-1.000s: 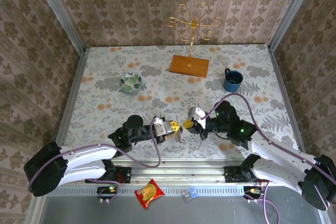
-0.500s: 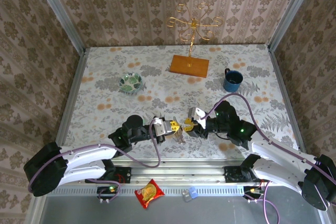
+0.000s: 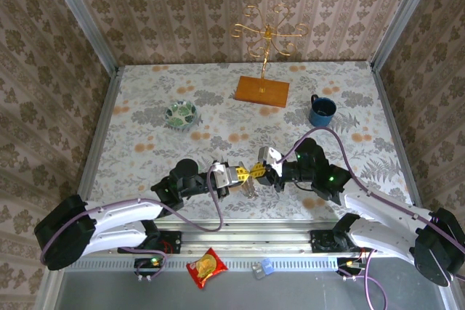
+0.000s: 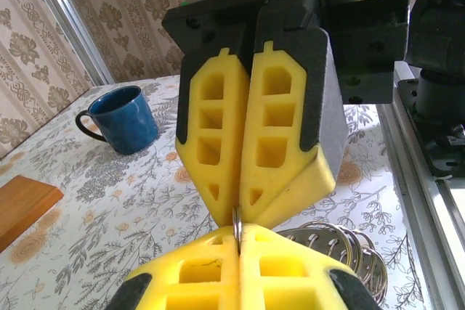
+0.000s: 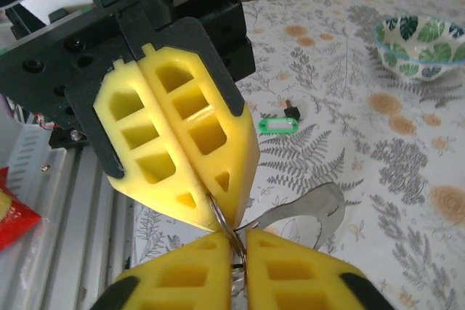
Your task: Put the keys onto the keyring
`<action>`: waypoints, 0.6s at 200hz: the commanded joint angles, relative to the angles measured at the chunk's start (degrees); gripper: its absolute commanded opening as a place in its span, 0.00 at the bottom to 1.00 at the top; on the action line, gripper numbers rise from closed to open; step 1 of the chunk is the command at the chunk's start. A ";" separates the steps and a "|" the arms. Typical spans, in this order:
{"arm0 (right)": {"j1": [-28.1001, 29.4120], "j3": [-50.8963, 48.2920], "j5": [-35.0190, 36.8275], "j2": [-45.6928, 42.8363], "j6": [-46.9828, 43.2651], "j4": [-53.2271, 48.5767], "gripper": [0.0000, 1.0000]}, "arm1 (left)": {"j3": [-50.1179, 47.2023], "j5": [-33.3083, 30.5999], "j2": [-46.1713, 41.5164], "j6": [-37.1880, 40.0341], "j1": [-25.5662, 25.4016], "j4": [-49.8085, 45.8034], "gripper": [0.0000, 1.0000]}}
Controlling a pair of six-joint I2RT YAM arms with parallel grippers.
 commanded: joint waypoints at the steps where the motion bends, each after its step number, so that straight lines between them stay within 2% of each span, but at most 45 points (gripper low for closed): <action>1: 0.17 2.47 -2.66 0.24 -1.06 1.12 0.00 | 0.34 1.07 0.36 -1.21 0.12 3.82 0.00; 19: 0.11 3.32 -2.76 -0.15 -3.13 -1.78 0.00 | 0.08 -2.77 -0.12 -0.77 0.08 2.35 0.00; 33: 0.17 4.44 -2.36 -0.22 -5.40 -5.09 0.00 | 0.25 -5.00 -1.31 0.57 0.12 -0.83 0.19; 39: 0.17 5.16 -2.06 -0.18 -6.25 -6.68 0.00 | 0.58 -5.54 -1.88 1.13 0.12 -2.46 0.22; 75: 0.85 9.31 -0.26 1.68 -12.26 -15.42 0.00 | 3.52 -5.73 -3.96 5.03 0.06 -12.87 0.24; 120: 3.25 14.57 2.14 5.08 -17.37 -22.59 0.00 | 5.21 -4.54 -3.69 5.88 -0.01 -14.21 0.23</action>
